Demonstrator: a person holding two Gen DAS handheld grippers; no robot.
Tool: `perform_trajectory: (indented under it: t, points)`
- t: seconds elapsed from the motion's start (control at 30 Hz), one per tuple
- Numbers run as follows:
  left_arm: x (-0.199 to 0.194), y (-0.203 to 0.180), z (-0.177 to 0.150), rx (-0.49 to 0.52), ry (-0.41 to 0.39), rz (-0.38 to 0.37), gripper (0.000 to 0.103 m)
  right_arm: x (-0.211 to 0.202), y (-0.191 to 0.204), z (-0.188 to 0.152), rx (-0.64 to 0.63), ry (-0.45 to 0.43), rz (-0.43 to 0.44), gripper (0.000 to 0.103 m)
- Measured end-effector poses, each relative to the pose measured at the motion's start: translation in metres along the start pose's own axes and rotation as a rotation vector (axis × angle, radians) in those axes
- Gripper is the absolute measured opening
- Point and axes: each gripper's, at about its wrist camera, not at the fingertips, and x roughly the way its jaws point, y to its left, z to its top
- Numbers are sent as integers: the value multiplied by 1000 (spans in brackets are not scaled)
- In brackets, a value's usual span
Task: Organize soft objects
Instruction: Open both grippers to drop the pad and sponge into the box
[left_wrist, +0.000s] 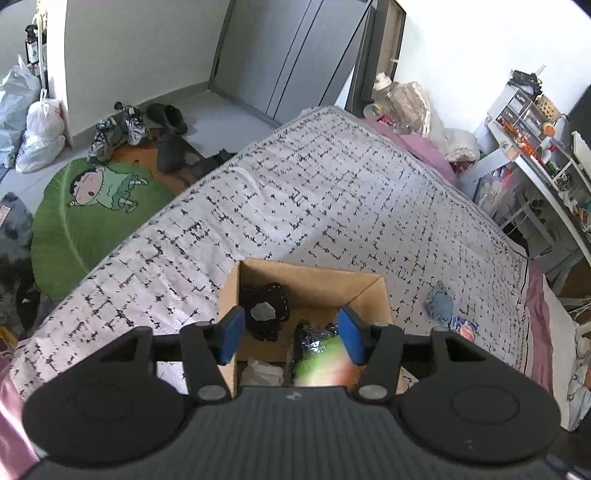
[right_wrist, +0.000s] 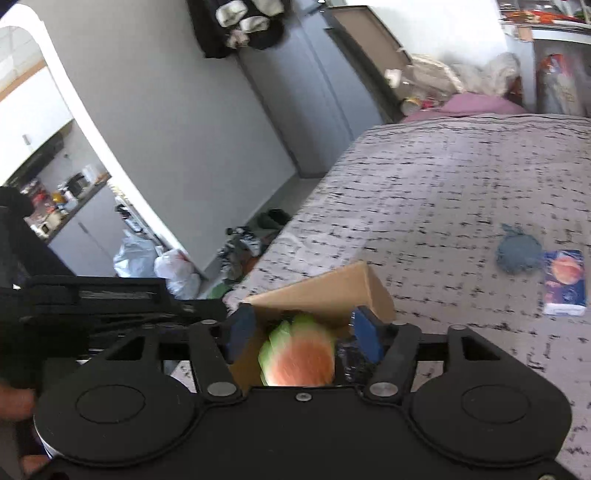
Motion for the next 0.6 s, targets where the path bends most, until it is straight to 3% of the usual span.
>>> perform_trajectory:
  t: [0.27,0.6]
  points:
    - [-18,-7,-7,17,-34,25,69,-22,-12,-3,27,7,-62,61]
    - [-33,-38,-23,61,-46,23,71,-58,-49,2,78,-19,-152,64]
